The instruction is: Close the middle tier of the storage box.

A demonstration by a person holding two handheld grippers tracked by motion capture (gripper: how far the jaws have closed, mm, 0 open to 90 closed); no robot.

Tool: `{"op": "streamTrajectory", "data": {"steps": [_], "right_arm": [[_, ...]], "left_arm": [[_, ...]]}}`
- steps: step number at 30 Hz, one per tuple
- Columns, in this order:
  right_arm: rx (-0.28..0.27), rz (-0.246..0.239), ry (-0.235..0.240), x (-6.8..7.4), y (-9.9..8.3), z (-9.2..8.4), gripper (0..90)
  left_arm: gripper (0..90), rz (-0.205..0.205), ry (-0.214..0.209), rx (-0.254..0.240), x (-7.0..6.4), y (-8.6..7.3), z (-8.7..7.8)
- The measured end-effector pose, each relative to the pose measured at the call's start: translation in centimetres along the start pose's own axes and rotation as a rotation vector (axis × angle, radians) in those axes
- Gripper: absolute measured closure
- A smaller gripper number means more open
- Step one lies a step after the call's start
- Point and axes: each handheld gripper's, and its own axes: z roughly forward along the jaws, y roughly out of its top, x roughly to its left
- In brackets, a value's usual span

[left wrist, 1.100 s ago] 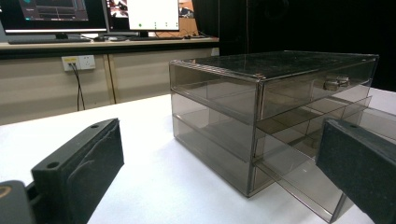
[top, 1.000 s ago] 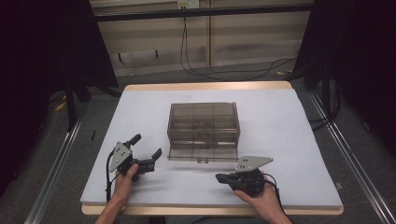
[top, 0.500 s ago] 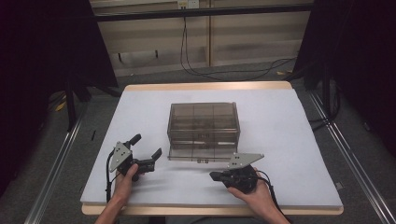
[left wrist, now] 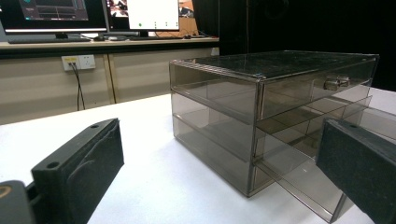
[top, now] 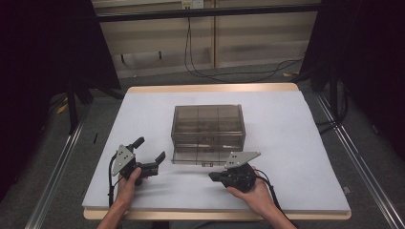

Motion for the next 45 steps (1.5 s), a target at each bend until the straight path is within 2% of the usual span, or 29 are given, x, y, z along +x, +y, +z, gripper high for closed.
{"op": "streamTrajectory", "data": {"steps": [15, 20, 22, 26, 45], "right_arm": [[0.028, -0.001, 0.008, -0.4, 0.4, 1.9, 90.0], [0.031, 0.009, 0.003, -0.9, 0.6, 2.3, 90.0], [0.030, 0.009, -0.004, -1.1, 0.6, 2.4, 90.0], [0.026, 0.018, -0.013, -1.4, 0.6, 2.6, 90.0], [0.007, 0.045, -0.053, -1.6, 0.2, 2.6, 90.0]], "left_arm": [[1.0, -0.001, -0.002, -0.006, 0.0, 0.0, -0.1], [1.0, -0.004, -0.002, -0.007, 0.0, 0.0, -0.1], [1.0, 0.003, -0.002, -0.001, 0.1, 0.0, -0.1], [1.0, -0.010, 0.000, -0.006, 0.0, 0.0, -0.1], [1.0, -0.001, -0.002, -0.002, 0.0, 0.0, -0.1]]}}
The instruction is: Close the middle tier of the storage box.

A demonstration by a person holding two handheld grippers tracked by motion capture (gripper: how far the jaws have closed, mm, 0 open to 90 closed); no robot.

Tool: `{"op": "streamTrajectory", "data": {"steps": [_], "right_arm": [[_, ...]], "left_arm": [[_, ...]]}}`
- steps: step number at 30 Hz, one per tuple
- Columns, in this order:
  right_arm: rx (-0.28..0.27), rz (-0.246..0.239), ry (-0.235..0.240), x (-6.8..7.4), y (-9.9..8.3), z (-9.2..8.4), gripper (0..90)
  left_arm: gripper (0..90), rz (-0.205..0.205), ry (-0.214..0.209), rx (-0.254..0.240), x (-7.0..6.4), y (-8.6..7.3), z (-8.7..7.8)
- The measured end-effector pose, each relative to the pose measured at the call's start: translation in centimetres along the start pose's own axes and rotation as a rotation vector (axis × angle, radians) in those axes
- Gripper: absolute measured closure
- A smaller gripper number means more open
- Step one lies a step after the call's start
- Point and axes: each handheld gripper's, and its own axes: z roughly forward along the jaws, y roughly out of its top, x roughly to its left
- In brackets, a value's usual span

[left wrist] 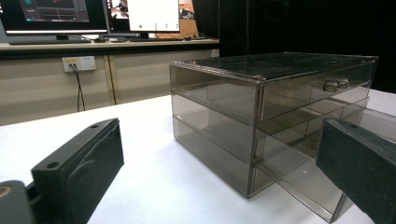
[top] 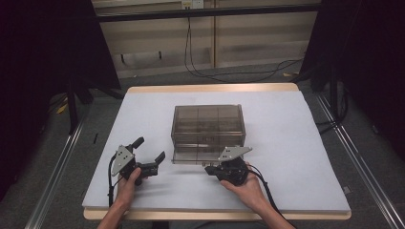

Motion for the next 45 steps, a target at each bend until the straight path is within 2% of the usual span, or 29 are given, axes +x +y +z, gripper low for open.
{"op": "streamTrajectory", "data": {"steps": [6, 27, 45], "right_arm": [[-0.014, 0.016, -0.009, -0.22, -0.18, -0.41, 90.0], [-0.026, 0.022, -0.023, -0.44, -0.15, -0.60, 90.0], [-0.046, 0.037, -0.020, -0.54, -0.10, -0.41, 90.0]], "left_arm": [[1.0, -0.008, 0.000, -0.005, -0.04, -0.01, 0.04], [1.0, -0.007, 0.000, -0.005, -0.04, -0.01, 0.04], [1.0, -0.009, 0.000, -0.004, -0.03, -0.01, 0.04]]}}
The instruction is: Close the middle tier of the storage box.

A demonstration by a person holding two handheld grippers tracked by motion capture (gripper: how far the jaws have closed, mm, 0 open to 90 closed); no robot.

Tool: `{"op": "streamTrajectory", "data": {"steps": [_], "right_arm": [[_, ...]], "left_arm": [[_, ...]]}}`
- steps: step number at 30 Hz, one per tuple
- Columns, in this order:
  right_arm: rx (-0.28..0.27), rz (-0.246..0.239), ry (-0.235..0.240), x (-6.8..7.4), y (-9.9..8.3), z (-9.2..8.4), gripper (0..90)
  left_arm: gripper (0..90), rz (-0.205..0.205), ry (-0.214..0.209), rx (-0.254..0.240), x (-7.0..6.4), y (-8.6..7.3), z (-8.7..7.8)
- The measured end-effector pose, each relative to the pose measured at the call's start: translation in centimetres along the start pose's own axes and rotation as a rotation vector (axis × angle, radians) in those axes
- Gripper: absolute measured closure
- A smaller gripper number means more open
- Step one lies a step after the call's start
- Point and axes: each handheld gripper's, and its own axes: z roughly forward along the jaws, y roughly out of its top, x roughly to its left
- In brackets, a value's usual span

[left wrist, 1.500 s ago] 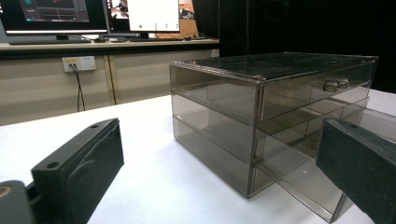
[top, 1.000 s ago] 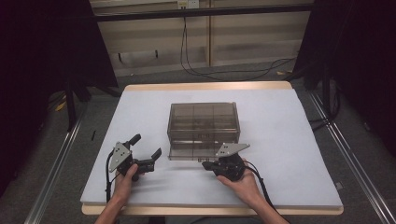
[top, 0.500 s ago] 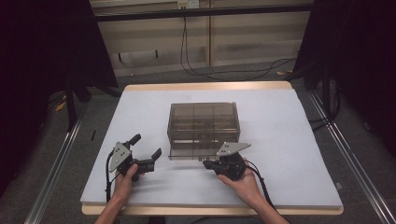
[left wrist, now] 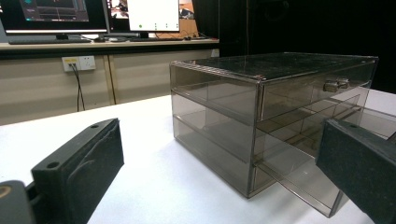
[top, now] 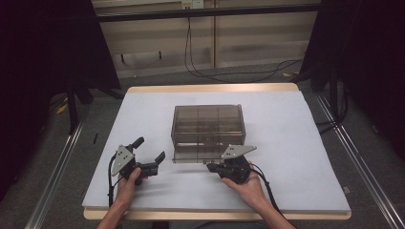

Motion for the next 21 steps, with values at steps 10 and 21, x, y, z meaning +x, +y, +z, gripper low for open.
{"op": "streamTrajectory", "data": {"steps": [10, 21], "right_arm": [[-0.003, 0.004, -0.003, -0.13, 0.07, 0.12, 90.0], [-0.005, -0.004, -0.010, -0.20, 0.18, 0.22, 90.0]], "left_arm": [[1.0, 0.000, 0.000, 0.001, 0.00, 0.00, 0.00], [1.0, 0.000, -0.001, 0.001, 0.01, 0.00, 0.00]]}}
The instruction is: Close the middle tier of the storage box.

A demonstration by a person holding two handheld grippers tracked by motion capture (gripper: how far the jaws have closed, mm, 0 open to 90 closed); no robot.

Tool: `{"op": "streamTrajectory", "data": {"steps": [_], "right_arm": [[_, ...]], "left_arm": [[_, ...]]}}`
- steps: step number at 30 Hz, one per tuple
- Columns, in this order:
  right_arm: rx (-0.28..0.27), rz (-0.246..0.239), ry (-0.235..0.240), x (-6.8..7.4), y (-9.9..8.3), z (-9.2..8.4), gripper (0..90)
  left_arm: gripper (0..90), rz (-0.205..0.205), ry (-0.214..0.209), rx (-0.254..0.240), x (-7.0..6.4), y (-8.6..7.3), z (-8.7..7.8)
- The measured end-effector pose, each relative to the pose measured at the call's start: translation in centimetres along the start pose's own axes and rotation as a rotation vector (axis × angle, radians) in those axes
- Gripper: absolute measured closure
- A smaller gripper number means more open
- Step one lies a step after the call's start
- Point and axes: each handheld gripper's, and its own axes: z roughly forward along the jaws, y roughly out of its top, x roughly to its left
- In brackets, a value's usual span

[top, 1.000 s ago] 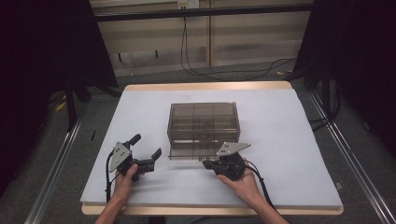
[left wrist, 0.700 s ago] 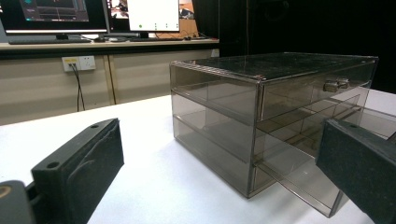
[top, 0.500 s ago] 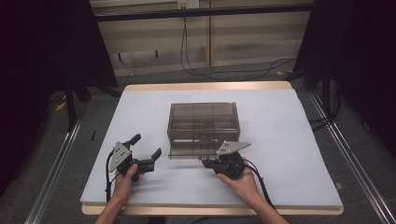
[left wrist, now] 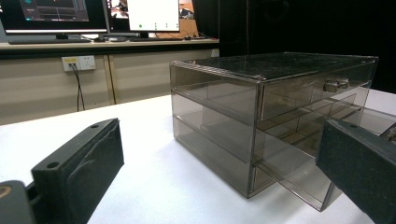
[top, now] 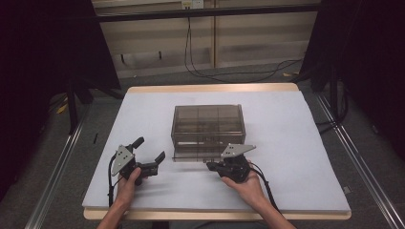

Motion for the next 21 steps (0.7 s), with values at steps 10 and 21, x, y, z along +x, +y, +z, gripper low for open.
{"op": "streamTrajectory", "data": {"steps": [10, 21], "right_arm": [[-0.006, 0.008, -0.004, -0.11, 0.07, 0.07, 90.0], [-0.011, 0.011, -0.015, -0.19, 0.09, 0.09, 90.0]], "left_arm": [[1.0, 0.000, 0.000, 0.000, 0.00, 0.00, 0.00], [1.0, 0.000, 0.000, 0.000, 0.00, 0.00, 0.00]]}}
